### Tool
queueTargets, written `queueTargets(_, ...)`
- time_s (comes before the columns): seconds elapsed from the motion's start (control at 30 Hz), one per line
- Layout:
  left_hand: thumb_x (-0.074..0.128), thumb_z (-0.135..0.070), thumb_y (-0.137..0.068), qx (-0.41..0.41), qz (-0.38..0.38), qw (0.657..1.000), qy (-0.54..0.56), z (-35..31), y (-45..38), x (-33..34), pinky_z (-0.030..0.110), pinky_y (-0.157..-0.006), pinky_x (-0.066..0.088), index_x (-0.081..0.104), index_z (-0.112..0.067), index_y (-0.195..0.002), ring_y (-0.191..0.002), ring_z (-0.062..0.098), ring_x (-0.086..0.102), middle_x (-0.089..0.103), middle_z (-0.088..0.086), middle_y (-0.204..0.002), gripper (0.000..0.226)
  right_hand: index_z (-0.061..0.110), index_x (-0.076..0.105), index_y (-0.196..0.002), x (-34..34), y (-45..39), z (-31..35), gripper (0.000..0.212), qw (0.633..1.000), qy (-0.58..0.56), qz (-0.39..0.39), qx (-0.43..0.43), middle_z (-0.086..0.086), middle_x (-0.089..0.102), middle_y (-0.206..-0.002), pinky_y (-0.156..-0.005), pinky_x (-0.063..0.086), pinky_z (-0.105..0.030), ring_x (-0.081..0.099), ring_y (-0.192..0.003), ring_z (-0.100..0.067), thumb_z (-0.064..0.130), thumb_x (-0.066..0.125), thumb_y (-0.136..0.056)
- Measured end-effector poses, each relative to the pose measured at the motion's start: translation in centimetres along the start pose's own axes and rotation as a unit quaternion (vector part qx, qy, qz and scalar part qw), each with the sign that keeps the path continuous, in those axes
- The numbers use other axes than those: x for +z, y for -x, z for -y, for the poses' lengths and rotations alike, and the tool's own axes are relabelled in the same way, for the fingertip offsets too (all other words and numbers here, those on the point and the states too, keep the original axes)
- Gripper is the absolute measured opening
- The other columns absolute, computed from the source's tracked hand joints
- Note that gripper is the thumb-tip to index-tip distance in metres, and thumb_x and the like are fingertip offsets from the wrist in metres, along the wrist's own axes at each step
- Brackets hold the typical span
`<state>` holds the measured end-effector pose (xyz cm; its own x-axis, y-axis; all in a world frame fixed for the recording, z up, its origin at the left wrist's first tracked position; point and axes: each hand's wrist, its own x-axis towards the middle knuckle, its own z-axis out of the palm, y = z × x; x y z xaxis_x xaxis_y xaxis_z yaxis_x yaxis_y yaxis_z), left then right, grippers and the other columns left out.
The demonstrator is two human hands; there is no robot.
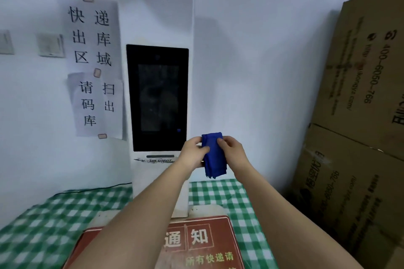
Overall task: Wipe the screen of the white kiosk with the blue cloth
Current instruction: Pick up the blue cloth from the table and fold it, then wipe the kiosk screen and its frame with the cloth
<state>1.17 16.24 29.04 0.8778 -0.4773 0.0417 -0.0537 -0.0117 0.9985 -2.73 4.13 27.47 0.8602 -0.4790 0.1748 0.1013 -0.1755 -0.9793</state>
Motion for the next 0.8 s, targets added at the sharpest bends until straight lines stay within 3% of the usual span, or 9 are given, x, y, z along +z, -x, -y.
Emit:
queueTargets(0.13, 0.050, -0.011, -0.096, 0.011, 0.011, 1.000, 0.002, -2.0, 2.2, -4.2, 0.026, -0.059, 0.056, 0.057, -0.011, -0.115, -0.085, 0.024, 0.063, 0.064, 0.010, -0.099, 0.021, 0.016, 0.052, -0.112, 4.3, 1.9, 2.1, 0.018, 0.998, -0.018, -0.058, -0.031, -0.006, 0.063, -0.109, -0.078, 0.053, -0.031, 0.062, -0.096, -0.021, 0.024, 0.051, -0.096)
queueTargets(0.2, 0.050, -0.017, -0.097, 0.017, 0.008, 1.000, 0.015, -2.8, 3.0, -6.0, 0.028, -0.060, 0.057, 0.059, -0.011, -0.103, -0.082, 0.022, 0.063, 0.064, 0.010, -0.097, 0.013, 0.019, 0.043, -0.112, 6.0, 2.9, 3.1, 0.022, 0.995, -0.049, -0.078, -0.032, -0.003, 0.062, -0.105, -0.081, 0.051, -0.035, 0.061, -0.095, -0.020, 0.027, 0.054, -0.095)
queueTargets(0.27, 0.049, -0.019, -0.097, 0.022, -0.003, 1.000, 0.021, -3.4, 3.3, -7.5, 0.029, -0.063, 0.056, 0.060, -0.012, -0.088, -0.081, 0.023, 0.062, 0.064, 0.008, -0.090, 0.016, 0.019, 0.037, -0.106, 7.6, 3.8, 4.1, 0.020, 0.992, -0.058, -0.098, -0.051, 0.000, 0.059, -0.096, -0.074, 0.049, -0.033, 0.058, -0.086, -0.018, 0.025, 0.053, -0.095)
queueTargets(0.37, 0.049, -0.018, -0.097, 0.020, -0.019, 0.999, 0.020, -4.2, 3.4, -8.8, 0.032, -0.066, 0.054, 0.059, -0.011, -0.084, -0.078, 0.025, 0.060, 0.062, 0.010, -0.085, 0.018, 0.019, 0.037, -0.096, 9.0, 4.4, 4.9, 0.006, 0.986, 0.054, -0.114, -0.108, 0.002, 0.055, -0.087, -0.063, 0.043, -0.032, 0.052, -0.073, -0.017, 0.017, 0.043, -0.096)
queueTargets(0.5, 0.051, -0.017, -0.095, 0.034, -0.048, 0.998, 0.002, -5.5, 3.1, -10.0, 0.038, -0.078, 0.052, 0.061, -0.010, -0.084, -0.083, 0.026, 0.057, 0.061, 0.013, -0.089, 0.016, 0.023, 0.045, -0.090, 10.7, 4.4, 6.4, 0.005, 0.970, 0.167, -0.084, -0.154, 0.003, 0.055, -0.095, -0.070, 0.048, -0.037, 0.054, -0.079, -0.017, 0.020, 0.048, -0.087)
queueTargets(0.67, 0.054, -0.019, -0.093, 0.049, -0.060, 0.997, -0.006, -7.1, 2.2, -11.1, 0.039, -0.083, 0.054, 0.065, -0.008, -0.096, -0.085, 0.025, 0.061, 0.066, 0.015, -0.096, 0.017, 0.026, 0.041, -0.096, 12.5, 2.9, 8.5, 0.034, 0.945, 0.267, -0.075, -0.171, 0.010, 0.044, -0.099, -0.070, 0.050, -0.032, 0.055, -0.088, -0.011, 0.042, 0.064, -0.078)
queueTargets(0.8, 0.052, -0.021, -0.095, 0.062, -0.074, 0.995, 0.006, -8.5, 0.9, -12.0, 0.033, -0.072, 0.055, 0.065, -0.005, -0.098, -0.075, 0.020, 0.061, 0.064, 0.010, -0.084, 0.020, 0.022, 0.040, -0.099, 13.8, 0.3, 10.0, 0.038, 0.914, 0.329, -0.117, -0.206, 0.006, 0.046, -0.103, -0.068, 0.050, -0.033, 0.053, -0.091, -0.015, 0.045, 0.063, -0.079)
